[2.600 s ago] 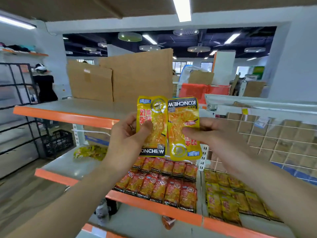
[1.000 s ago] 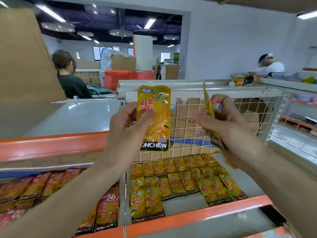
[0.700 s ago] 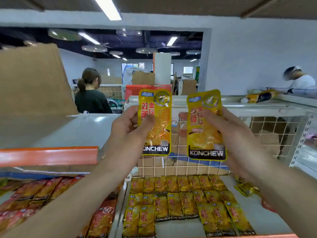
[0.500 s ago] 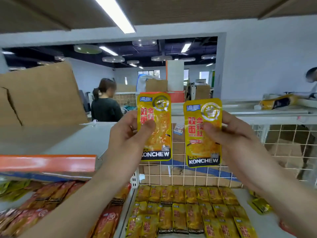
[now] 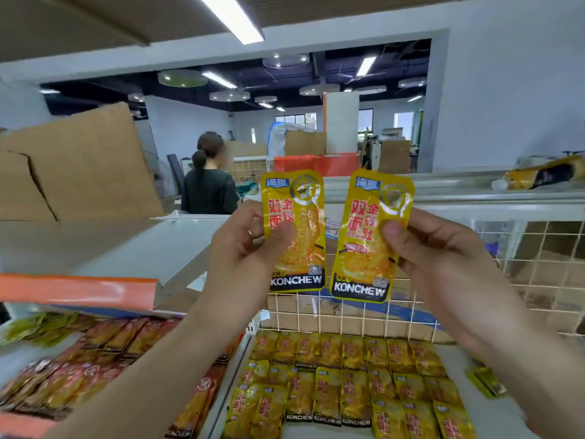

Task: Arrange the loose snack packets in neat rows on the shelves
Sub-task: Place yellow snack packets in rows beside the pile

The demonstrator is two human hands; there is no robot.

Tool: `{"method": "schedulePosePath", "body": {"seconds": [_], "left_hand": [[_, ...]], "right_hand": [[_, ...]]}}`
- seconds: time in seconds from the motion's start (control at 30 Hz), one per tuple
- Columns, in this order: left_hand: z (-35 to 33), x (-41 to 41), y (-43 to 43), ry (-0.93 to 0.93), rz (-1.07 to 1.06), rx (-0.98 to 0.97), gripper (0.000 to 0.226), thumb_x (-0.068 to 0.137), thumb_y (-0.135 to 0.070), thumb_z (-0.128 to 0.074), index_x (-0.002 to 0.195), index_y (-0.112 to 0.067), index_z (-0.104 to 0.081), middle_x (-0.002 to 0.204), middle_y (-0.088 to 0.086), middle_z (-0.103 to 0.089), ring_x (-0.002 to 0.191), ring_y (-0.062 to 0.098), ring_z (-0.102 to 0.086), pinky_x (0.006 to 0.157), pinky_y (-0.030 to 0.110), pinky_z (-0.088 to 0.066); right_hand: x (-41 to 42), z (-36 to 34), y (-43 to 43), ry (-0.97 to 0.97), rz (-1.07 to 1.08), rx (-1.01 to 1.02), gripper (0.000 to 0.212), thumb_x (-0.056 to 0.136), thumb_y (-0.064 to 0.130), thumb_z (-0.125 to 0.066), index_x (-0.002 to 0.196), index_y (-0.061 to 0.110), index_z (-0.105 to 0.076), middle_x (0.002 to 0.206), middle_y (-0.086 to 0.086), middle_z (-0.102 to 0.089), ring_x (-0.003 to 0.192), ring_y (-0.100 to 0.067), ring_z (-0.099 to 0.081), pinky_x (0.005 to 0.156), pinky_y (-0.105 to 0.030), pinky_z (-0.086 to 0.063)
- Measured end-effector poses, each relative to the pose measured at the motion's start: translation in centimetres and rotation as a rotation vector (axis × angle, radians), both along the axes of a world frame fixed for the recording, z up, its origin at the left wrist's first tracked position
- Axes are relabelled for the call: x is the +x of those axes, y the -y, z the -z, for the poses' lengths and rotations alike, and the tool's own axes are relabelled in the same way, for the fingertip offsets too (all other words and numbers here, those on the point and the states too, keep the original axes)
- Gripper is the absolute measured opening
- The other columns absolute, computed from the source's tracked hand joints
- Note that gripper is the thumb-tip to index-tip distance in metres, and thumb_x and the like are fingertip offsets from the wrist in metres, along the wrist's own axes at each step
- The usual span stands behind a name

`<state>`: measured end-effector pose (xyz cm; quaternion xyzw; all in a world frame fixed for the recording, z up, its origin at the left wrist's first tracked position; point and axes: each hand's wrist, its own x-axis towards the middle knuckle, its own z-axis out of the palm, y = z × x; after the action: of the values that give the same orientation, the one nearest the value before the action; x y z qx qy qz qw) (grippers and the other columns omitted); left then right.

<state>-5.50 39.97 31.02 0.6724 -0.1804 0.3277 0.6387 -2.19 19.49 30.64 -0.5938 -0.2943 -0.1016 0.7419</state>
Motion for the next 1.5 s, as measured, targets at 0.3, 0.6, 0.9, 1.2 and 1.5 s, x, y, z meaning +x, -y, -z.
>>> {"method": "schedulePosePath", "body": {"seconds": [0.3,0.6,0.9,1.2,1.5], "left_hand": [[0.3,4.9,2.7,0.038,0.162,-0.012,0.008,0.092,-0.014,-0.062,0.097,-0.018,-0.066,0.089,-0.003,-0.076,0.080,0.013,-0.068,0.072,0.025,-0.054],[2.1,9.1,2.3,0.062,0.286,-0.020,0.013,0.087,-0.021,-0.064,0.097,-0.013,-0.067,0.089,0.004,-0.075,0.077,0.014,-0.066,0.067,0.023,-0.052],[5.4,11.9,0.1,0.047,0.297,0.017,0.015,0.086,-0.023,-0.065,0.094,-0.012,-0.069,0.083,0.020,-0.067,0.074,0.041,-0.055,0.067,0.032,-0.043],[8.5,12.8,1.2,-0.062,0.240,0.027,0.009,0.084,-0.023,-0.066,0.086,-0.018,-0.073,0.067,0.010,-0.064,0.063,0.034,-0.047,0.063,0.026,-0.038],[13.5,13.3,2.5,-0.264,0.088,0.008,0.015,0.089,-0.009,-0.068,0.076,-0.015,-0.072,0.061,-0.004,-0.058,0.060,0.011,-0.047,0.057,0.019,-0.038]], "right_hand": [[1.6,-0.9,2.8,0.002,0.246,-0.100,0.023,0.077,0.024,-0.062,0.091,0.021,-0.079,0.095,-0.002,-0.077,0.089,-0.015,-0.072,0.085,-0.037,-0.054],[3.3,-0.3,2.8,0.009,0.357,-0.137,0.020,0.077,0.020,-0.063,0.088,0.011,-0.077,0.090,-0.005,-0.077,0.083,-0.013,-0.071,0.075,-0.020,-0.055],[5.1,2.2,0.6,-0.019,0.400,-0.133,0.020,0.088,0.005,-0.061,0.091,0.016,-0.076,0.086,0.001,-0.078,0.079,-0.004,-0.070,0.071,-0.010,-0.050],[8.0,6.7,1.5,-0.110,0.374,-0.209,0.014,0.090,0.007,-0.062,0.094,0.009,-0.075,0.091,-0.009,-0.076,0.083,-0.014,-0.068,0.077,-0.022,-0.054],[10.7,10.9,4.6,-0.236,0.344,-0.280,0.020,0.092,0.004,-0.063,0.089,0.018,-0.077,0.084,-0.001,-0.077,0.077,-0.009,-0.069,0.073,-0.020,-0.054]]}}
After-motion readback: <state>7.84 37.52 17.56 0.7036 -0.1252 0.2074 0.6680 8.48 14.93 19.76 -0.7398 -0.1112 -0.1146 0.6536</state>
